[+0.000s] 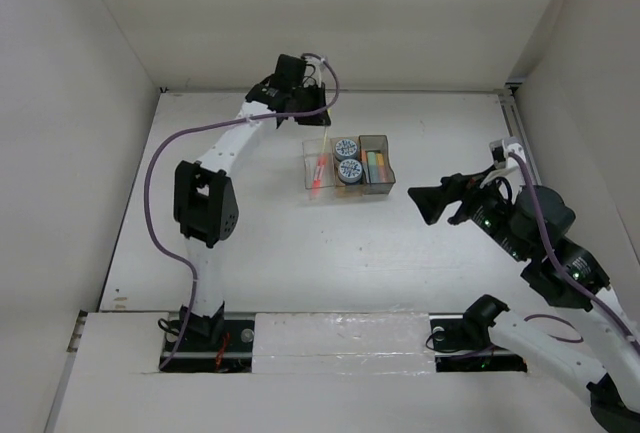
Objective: Sort the stationery into containers
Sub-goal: Place the pen in the storage box.
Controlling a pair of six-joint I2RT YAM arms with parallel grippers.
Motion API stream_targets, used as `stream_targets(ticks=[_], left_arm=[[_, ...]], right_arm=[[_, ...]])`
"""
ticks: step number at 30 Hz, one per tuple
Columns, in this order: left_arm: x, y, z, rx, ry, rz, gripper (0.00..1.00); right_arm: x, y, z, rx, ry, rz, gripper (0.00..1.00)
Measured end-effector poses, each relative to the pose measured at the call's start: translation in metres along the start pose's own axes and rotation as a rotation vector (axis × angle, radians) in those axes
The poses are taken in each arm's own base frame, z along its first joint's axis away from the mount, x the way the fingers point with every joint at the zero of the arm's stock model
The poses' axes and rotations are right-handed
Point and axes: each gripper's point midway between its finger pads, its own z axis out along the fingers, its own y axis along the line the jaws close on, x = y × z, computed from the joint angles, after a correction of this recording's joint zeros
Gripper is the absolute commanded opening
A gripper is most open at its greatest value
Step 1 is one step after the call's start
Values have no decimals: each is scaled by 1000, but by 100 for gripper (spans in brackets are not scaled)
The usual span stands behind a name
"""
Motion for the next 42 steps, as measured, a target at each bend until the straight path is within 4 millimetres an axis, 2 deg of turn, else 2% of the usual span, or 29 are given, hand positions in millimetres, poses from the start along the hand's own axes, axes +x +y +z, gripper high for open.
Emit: stream_targets(ticks=[3,10,15,26,37,38,41,42], left_arm=[[25,0,15,8,78,47,0],[47,35,28,-41,144,56,0],[64,49,33,-74,187,49,0],[87,55,38,-99,236,10,0],[108,49,44,-138,271,11,0],[110,47,44,-138,273,12,1],[111,46,45,-142,274,11,18],[111,46,45,-144,275,6,28]], right_arm=[[1,-1,2,6,7,-1,100],[4,-2,6,14,19,-2,100],[5,-2,7,16,22,-3,100],[6,-3,7,17,23,-3,100],[8,-4,5,16,22,-3,100],[7,-4,5,16,20,-2,100],[6,-4,3,14,14,-2,100],[6,-4,3,13,13,-2,100]])
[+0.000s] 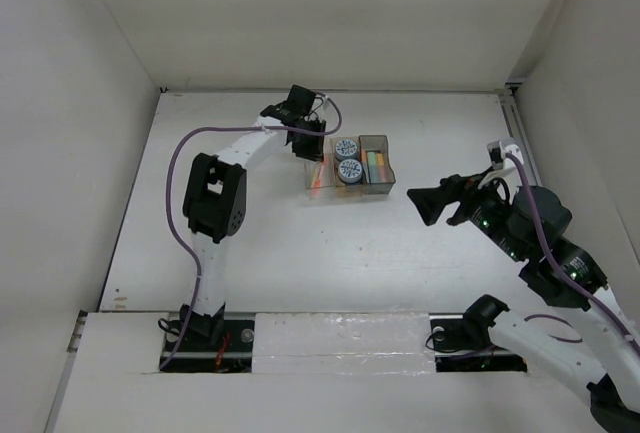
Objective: Sort the stationery into containers
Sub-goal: Place the pen in the storage box.
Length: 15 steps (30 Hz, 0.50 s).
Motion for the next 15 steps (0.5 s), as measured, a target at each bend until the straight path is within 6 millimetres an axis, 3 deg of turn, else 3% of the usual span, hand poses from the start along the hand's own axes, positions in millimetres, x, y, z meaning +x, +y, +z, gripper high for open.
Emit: stream_targets(ticks=[6,9,12,15], left_arm=[[0,0,-3,-6,-5,-18,53],[-3,-2,-13,-8,-20,-24,58],[-13,-9,-32,4,-61,-24,100],[-32,-23,-72,25,-154,-25,100]], right_arm=[[-1,0,-2,-1,-6,1,100],[-1,0,-1,0,-5,1,100],[0,0,0,2,0,0,100],[2,-1,3,11,14,-2,100]])
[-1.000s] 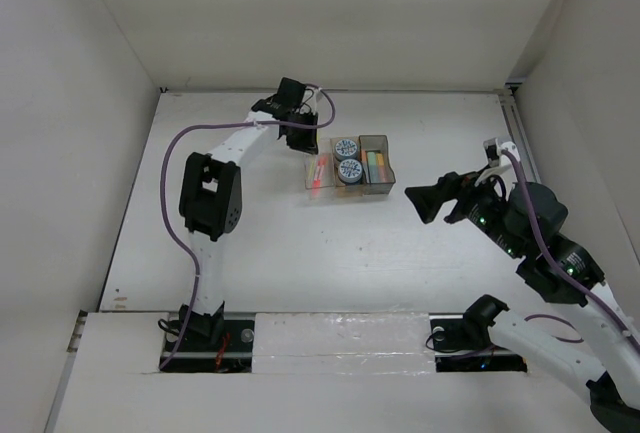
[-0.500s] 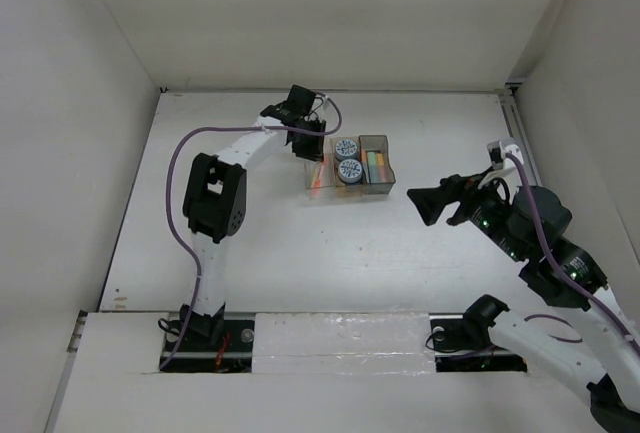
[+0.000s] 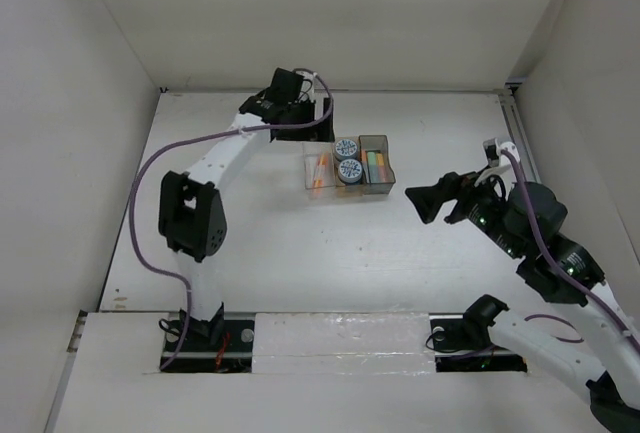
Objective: Sort the stationery into containers
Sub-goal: Reset both arms
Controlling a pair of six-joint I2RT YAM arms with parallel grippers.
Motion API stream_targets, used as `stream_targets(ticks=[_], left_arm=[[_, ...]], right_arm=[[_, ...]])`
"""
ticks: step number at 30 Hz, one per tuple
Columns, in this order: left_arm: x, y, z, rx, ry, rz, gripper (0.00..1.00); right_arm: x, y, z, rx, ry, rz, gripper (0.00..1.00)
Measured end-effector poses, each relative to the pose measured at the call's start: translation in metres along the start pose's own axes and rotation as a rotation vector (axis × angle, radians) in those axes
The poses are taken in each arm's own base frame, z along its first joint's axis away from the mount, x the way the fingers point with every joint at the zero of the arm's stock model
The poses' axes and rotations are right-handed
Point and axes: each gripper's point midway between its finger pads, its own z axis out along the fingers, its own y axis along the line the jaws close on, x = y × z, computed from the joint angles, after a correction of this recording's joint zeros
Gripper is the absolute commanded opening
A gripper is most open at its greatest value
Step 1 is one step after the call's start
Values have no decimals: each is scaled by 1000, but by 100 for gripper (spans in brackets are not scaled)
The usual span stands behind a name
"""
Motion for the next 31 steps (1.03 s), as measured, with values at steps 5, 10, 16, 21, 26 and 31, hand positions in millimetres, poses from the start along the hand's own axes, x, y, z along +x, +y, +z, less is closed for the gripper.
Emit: stream_targets(ticks=[5,10,16,21,26,31], left_arm=[[-60,-24,-117,-14,-304,4,100],[-76,-17,-284,-116,-712,-65,100],[-7,29,-411,-243,-1034,-237,100],[61,67,-420,-330,-1071,-328,100],[115,98,-405,-387,-1074,-396,100],[126,105,-407,-396,-1094,-435,100]], right_arm=[[-16,-1,0,38,-7,-1,100],[-50,-6,-18,121,-50,0,100],[-92,-10,-58,181,-129,7,100],[-98,-19,-98,207,-170,15,100],[-97,-26,-134,196,-223,29,100],[-95,-29,-148,192,-249,36,100]])
